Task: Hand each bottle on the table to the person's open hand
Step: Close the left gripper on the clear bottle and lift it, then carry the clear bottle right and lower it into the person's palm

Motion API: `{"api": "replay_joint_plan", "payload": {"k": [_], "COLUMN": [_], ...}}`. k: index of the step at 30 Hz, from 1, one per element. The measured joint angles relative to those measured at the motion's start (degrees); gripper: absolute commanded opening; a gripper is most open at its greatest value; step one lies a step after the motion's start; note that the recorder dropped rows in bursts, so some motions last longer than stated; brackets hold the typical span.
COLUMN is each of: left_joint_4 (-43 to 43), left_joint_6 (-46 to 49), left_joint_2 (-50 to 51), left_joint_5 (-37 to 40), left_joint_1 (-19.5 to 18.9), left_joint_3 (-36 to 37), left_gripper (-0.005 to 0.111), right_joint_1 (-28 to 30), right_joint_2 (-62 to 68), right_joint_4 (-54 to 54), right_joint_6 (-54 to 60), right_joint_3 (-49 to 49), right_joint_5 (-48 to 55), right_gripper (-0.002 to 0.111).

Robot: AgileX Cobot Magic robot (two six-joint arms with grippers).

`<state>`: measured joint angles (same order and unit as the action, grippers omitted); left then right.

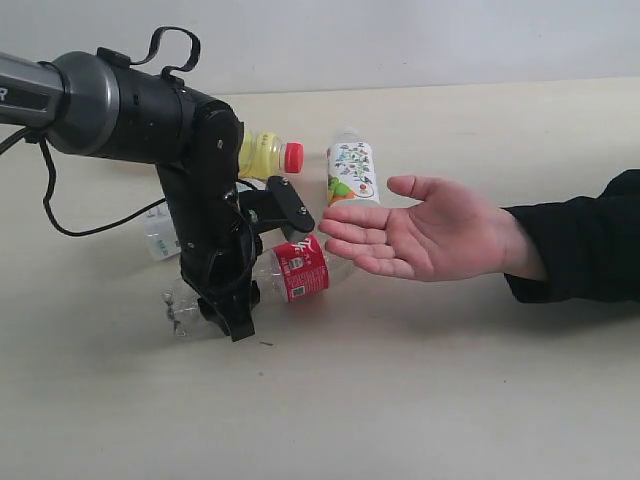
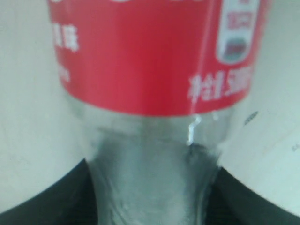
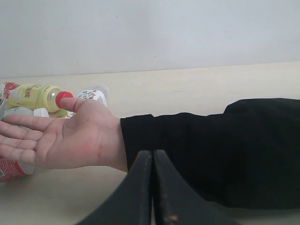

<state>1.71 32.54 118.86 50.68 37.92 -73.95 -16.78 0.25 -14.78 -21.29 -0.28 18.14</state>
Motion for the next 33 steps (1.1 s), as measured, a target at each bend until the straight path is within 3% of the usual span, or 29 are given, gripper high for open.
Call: {"api": "replay_joint_plan", "payload": {"k": [12, 19, 26, 33], "left_joint_4": [0.0, 0.0, 0.13, -0.18], "left_joint_6": [-1.44, -1.44, -3.97, -7.84], "left_joint_2": [0.0, -1.74, -3.5, -4.89], "left_joint_5": [3.14, 7.33, 17.33, 18.78], "left_joint_1": [0.5, 4.16, 7.14, 11.25], "left_joint_3": [0.0, 0.12, 0.33, 0.38], "left_gripper": [0.0, 0.0, 0.0, 0.0], "right_joint_1": [0.0, 0.0, 0.0, 0.0], "right_joint_2": [0.0, 0.0, 0.0, 0.0], "right_joint_4": [0.0, 0.0, 0.0, 0.0], "right_joint_6": [0.0, 0.0, 0.0, 0.0], "right_joint_3": [0.0, 0.0, 0.0, 0.0], "right_joint_5": [0.0, 0.0, 0.0, 0.0], "right_gripper": [0.0, 0.0, 0.0, 0.0]}}
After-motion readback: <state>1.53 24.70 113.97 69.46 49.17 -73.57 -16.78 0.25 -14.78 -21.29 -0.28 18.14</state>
